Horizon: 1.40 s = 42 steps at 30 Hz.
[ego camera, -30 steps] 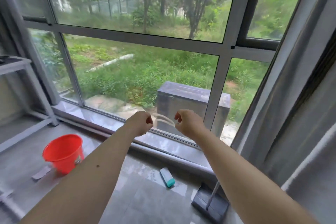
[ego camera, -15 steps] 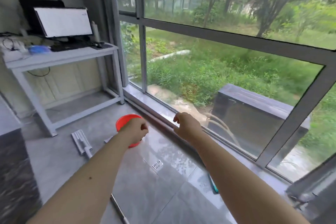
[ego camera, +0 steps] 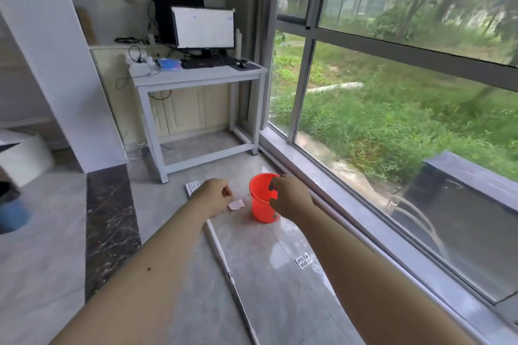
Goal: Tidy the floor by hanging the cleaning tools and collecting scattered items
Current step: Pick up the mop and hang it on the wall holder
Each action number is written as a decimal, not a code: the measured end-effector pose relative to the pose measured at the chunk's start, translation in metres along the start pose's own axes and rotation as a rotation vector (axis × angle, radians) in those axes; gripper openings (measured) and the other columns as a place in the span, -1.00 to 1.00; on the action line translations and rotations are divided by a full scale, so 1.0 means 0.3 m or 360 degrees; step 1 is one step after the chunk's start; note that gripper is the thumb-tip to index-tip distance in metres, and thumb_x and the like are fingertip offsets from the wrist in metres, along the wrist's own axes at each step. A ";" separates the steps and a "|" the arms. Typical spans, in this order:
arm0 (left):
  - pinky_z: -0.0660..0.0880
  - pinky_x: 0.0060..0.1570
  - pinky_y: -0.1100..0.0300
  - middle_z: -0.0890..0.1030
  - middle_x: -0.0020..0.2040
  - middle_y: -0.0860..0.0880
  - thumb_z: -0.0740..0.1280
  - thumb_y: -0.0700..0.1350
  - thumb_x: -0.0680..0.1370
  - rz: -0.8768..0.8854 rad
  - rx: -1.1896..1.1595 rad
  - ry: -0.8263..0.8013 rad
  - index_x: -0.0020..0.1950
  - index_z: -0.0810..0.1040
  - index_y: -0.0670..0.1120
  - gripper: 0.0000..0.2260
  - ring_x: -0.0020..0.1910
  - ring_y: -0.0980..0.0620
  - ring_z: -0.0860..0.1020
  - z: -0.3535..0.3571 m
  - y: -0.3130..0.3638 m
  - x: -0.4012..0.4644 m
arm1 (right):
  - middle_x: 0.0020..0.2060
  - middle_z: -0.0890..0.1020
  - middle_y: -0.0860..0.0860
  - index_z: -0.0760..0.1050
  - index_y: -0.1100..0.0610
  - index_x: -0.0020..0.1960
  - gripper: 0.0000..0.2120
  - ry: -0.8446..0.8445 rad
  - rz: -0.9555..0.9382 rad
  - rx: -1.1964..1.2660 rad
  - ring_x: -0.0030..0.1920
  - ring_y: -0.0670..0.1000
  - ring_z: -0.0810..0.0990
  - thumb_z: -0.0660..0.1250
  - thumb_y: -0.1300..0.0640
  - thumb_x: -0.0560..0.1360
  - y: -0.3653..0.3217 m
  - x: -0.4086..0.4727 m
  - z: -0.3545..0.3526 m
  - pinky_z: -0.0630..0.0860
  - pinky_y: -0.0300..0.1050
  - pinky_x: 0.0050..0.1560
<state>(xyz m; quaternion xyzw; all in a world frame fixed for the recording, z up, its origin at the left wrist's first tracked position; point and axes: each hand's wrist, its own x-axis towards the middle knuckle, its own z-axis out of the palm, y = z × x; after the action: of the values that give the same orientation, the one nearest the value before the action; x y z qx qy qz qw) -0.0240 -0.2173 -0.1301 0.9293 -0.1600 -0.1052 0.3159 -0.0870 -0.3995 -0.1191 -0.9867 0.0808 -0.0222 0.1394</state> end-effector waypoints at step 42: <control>0.51 0.08 0.08 0.63 0.07 -0.17 0.27 -0.13 0.53 0.0359 0.0400 -0.0852 0.02 0.59 -0.16 -0.84 0.08 -0.16 0.57 0.209 -0.687 1.560 | 0.19 0.54 0.09 0.46 0.15 0.19 -0.70 -0.0345 0.0880 0.0283 0.21 0.15 0.51 0.24 0.25 0.46 -0.075 1.253 0.820 0.46 -0.05 0.12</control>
<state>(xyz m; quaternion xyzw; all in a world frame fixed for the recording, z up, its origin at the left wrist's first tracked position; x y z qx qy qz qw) 0.4385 -0.2679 -0.3511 0.8767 -0.3511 -0.2899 0.1550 0.3032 -0.3735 -0.3412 -0.9079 0.3285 0.1151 0.2338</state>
